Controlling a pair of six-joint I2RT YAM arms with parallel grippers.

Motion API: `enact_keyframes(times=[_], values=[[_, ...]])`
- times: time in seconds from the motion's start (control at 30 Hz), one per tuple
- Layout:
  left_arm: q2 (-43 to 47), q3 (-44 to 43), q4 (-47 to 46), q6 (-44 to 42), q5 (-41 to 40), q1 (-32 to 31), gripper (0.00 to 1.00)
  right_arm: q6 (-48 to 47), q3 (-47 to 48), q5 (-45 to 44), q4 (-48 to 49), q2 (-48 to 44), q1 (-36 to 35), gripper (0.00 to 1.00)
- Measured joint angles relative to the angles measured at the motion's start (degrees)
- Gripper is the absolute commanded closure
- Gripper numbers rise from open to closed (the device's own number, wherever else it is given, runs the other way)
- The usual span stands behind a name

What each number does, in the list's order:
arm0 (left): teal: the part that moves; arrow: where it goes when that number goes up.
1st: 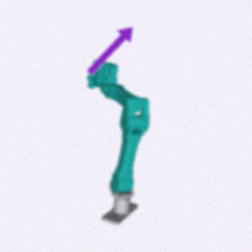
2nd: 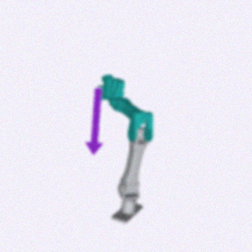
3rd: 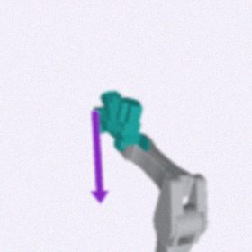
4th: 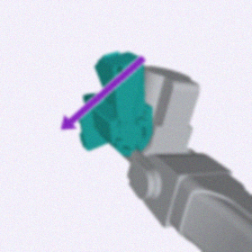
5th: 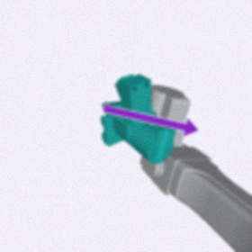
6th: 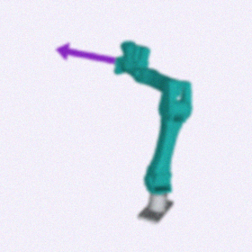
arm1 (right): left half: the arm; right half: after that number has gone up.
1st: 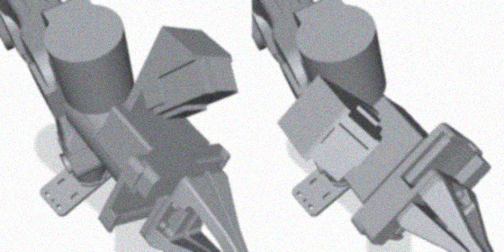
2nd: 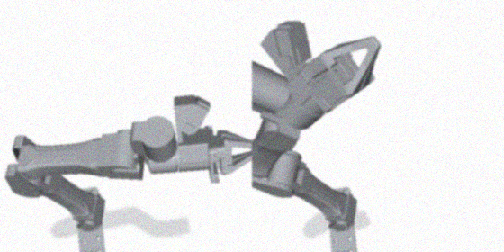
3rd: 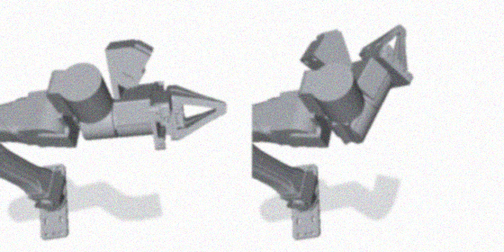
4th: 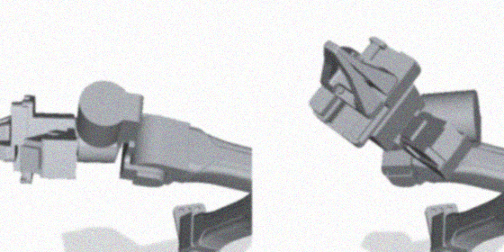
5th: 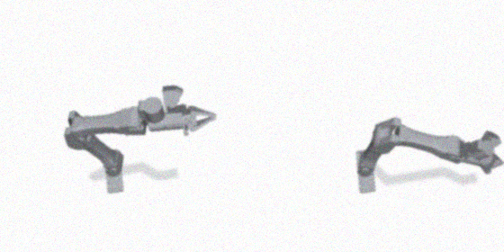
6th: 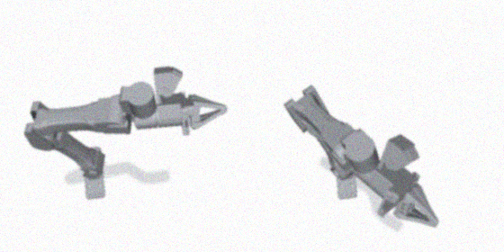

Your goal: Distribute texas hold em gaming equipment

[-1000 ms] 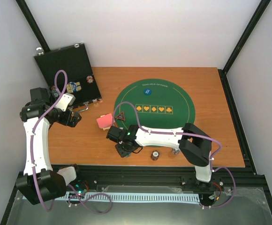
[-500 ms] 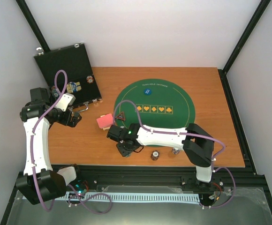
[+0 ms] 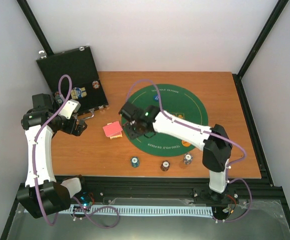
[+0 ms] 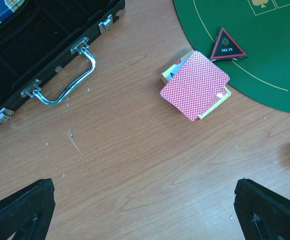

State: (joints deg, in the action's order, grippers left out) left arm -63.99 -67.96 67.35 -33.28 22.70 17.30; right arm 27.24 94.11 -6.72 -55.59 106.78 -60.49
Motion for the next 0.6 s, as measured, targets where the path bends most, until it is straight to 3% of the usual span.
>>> enact_keyframes(times=[0.27,0.6], values=[[-0.02,0.00,0.11,-0.15,0.02,0.00,0.00,-4.83,10.86,0.04,0.09,11.39,11.17,0.88],[0.00,0.00,0.17,-0.87,0.26,0.00,0.00,-7.30,17.92,2.45,0.11,26.14,14.25,0.87]])
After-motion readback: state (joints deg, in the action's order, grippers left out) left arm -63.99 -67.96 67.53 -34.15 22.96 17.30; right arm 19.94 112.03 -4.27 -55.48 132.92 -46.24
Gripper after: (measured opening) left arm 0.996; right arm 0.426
